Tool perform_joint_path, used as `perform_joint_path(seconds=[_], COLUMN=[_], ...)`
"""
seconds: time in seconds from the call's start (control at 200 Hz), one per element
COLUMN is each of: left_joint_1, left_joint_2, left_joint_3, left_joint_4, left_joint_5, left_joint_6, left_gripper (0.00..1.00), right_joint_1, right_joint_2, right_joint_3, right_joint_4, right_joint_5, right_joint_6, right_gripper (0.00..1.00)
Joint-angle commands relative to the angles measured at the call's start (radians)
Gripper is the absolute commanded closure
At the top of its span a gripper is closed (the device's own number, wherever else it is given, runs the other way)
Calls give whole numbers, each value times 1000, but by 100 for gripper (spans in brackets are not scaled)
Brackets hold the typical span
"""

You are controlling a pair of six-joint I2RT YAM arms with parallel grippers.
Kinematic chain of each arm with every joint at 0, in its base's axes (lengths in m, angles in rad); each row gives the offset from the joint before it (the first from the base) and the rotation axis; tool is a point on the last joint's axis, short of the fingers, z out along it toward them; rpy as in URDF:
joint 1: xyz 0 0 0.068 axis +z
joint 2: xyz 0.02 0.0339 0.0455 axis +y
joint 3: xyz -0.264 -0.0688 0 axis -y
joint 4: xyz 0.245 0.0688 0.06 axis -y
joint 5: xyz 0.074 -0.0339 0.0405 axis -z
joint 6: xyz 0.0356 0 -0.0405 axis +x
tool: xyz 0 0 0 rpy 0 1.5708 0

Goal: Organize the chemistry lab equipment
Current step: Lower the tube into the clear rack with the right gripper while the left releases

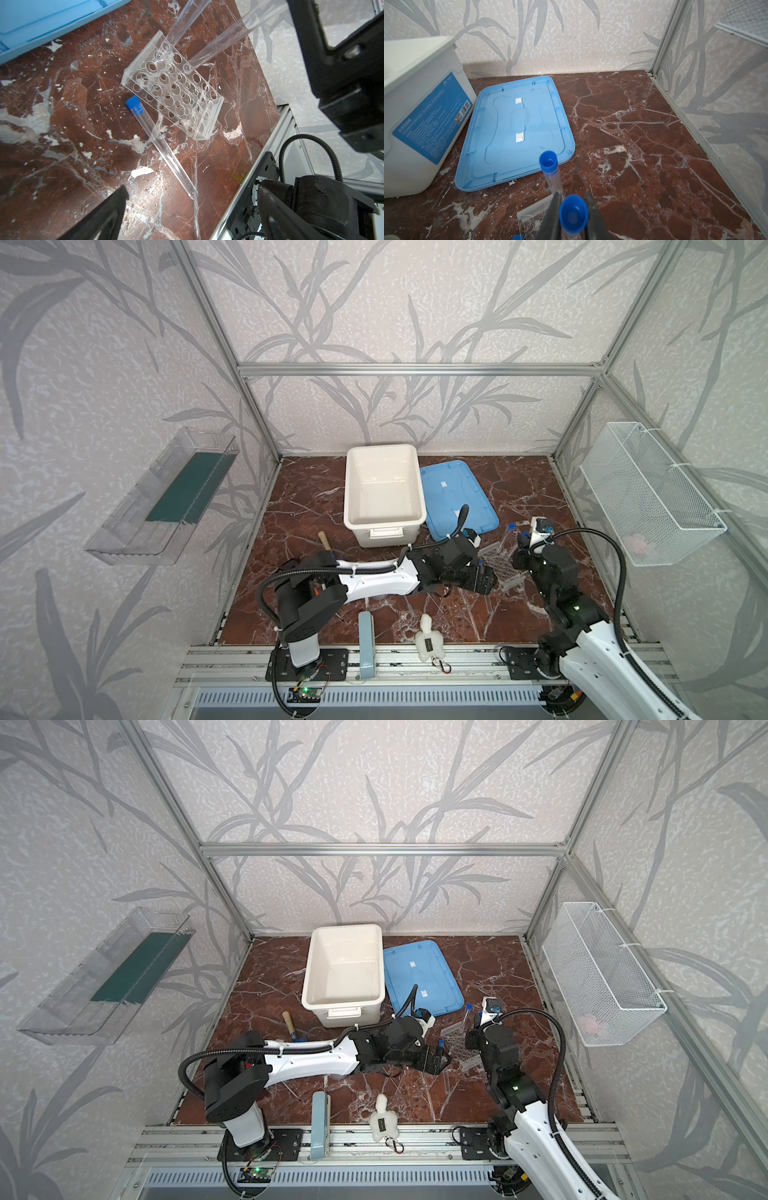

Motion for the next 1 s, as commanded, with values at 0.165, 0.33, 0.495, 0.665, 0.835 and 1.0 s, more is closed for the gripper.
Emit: perform_joint_path(seconds=[0.165,0.33,0.495,0.665,0.835,1.0], left_joint_1=[-5,-5,-6,-17,-42,-54], left_joint_2=[0,0,23,62,149,213], left_joint_3=[17,39,72,122,276,342], left_joint_4=[-58,-147,-210,-267,-481,-523], left_joint_5=[-52,-108,-103,-100,-177,-190], left_joint_6=[-8,2,6,20,77,103], left_gripper=[1,1,1,1,1,1], right_joint_1=[3,3,3,4,3,3], right_joint_2=[22,53,45,16,-4,-85], right_joint_3=[-11,-4,6,10,34,93], right_joint_4=[-5,13,-30,-82,-179,-347], right_joint_5=[8,0,5,36,59,29], right_joint_6=[-14,-28,-20,9,67,202], right_gripper=[81,80,78,75,49,27])
